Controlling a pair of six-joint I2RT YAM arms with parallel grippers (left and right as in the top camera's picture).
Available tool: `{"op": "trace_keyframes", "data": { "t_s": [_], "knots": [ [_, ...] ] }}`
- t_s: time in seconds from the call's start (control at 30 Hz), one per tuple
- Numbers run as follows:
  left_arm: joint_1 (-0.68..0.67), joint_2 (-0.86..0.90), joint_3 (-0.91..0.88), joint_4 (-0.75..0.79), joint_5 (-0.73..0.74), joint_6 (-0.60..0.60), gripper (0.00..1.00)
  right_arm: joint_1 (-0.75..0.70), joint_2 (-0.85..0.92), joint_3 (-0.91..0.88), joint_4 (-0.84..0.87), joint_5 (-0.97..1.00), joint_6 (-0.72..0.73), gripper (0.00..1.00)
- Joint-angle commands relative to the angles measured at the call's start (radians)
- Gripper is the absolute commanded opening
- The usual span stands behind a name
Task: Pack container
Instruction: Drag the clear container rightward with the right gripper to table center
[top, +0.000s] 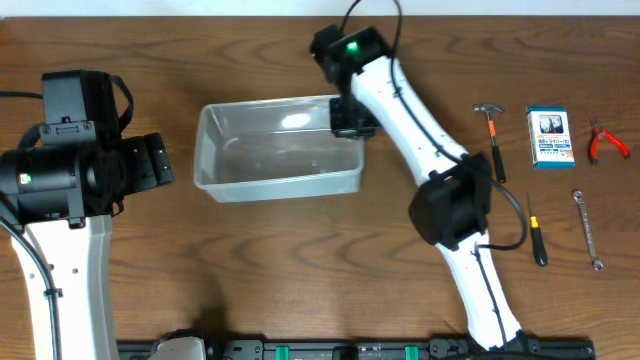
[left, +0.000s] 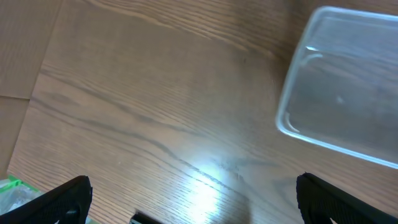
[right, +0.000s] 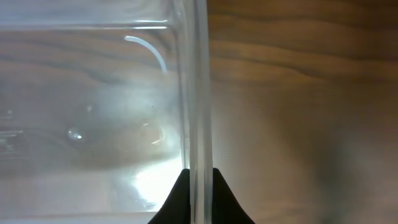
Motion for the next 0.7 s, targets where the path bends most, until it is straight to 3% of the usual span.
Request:
{"op": "trace_keyframes", "data": {
  "t_s": [0.0, 0.37, 0.67],
  "knots": [
    [0.005, 0.002, 0.006, -0.002, -0.008, -0.010, 0.98, -0.023, -0.078, -0.002, -0.045, 0.054, -0.094, 0.01],
    [0.005, 0.002, 0.006, -0.007, -0.008, -0.010, 0.98, -0.031, -0.223, -0.031, -0.045, 0.084, -0.188, 0.01],
    [0.005, 0.002, 0.006, -0.009, -0.008, -0.010, 0.98, -0.114, -0.387, -0.316, -0.037, 0.091, -0.187, 0.01]
  ]
}}
